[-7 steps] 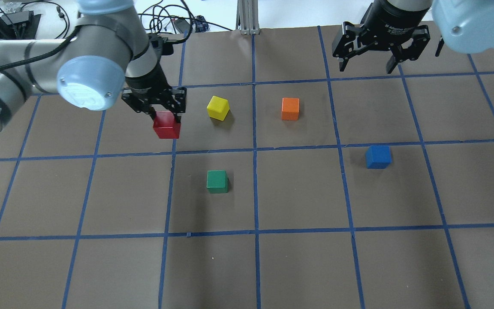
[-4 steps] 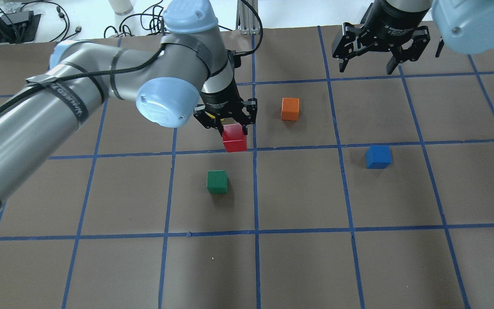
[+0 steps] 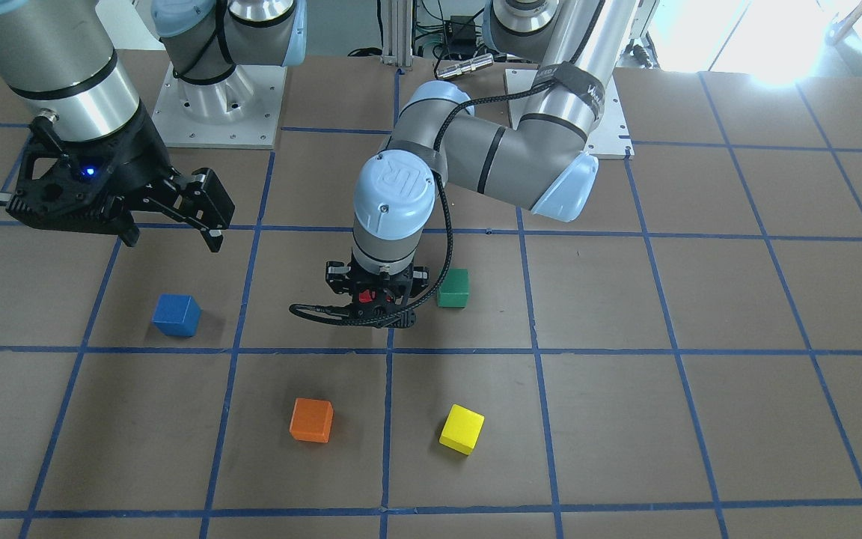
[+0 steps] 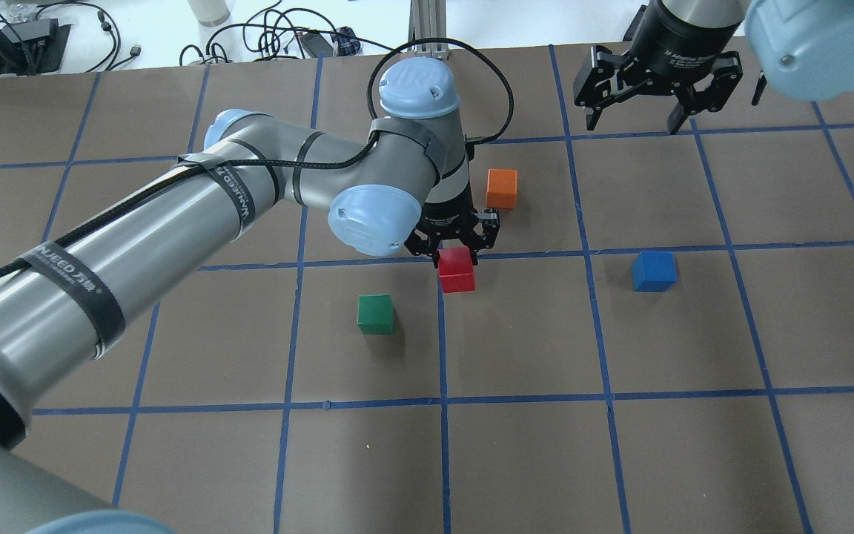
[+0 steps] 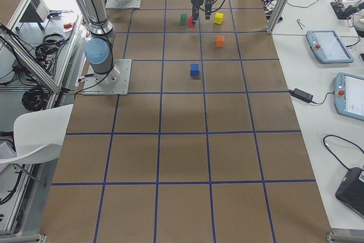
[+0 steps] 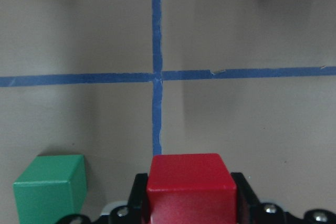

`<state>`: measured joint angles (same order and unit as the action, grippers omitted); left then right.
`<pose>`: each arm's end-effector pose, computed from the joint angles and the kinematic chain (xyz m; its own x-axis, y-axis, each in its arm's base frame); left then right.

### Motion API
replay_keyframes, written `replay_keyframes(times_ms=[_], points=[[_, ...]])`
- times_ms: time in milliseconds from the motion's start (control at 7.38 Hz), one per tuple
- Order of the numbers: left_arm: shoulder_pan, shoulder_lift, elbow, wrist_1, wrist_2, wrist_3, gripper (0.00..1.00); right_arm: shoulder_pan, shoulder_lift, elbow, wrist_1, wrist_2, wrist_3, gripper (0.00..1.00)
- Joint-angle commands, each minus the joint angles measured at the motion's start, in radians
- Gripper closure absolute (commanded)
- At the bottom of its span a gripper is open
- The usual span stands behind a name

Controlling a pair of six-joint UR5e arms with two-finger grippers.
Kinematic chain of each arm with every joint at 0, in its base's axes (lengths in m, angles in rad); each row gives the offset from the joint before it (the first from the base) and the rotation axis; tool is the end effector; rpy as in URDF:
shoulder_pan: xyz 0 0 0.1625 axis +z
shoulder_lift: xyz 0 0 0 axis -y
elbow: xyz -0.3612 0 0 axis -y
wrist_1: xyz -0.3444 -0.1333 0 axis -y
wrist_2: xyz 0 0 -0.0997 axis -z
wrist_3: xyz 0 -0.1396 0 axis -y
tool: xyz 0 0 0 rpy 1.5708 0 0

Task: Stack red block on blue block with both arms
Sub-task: 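Lift the red cube and carry it toward the table centre with the left gripper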

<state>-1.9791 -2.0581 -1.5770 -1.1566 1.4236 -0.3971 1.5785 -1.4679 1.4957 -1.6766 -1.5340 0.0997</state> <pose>-0.3638 -0.4537 0.1730 -0.9946 -0.0015 0.1042 0.0121 0.9915 0.1296 0.1422 -0.4906 0.3809 -0.9951 0.0887 -0.0443 0.0918 0.9930 -0.0739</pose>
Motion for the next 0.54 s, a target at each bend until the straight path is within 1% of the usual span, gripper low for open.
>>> replay_keyframes(times_ms=[0,135,271,406], points=[[-0.030,-0.051,0.002,0.031,0.003,-0.003,0.73,0.000,0.000,0.001,0.000,0.000,0.000,0.03],[-0.032,-0.062,0.000,0.031,0.003,-0.003,0.44,0.000,0.000,0.000,-0.002,0.000,0.000,0.03],[-0.035,-0.073,0.000,0.031,0.000,-0.003,0.39,0.000,0.000,0.001,-0.002,0.000,0.000,0.03],[-0.037,-0.076,0.000,0.029,0.001,0.000,0.14,0.000,0.000,0.000,-0.002,0.000,0.000,0.03]])
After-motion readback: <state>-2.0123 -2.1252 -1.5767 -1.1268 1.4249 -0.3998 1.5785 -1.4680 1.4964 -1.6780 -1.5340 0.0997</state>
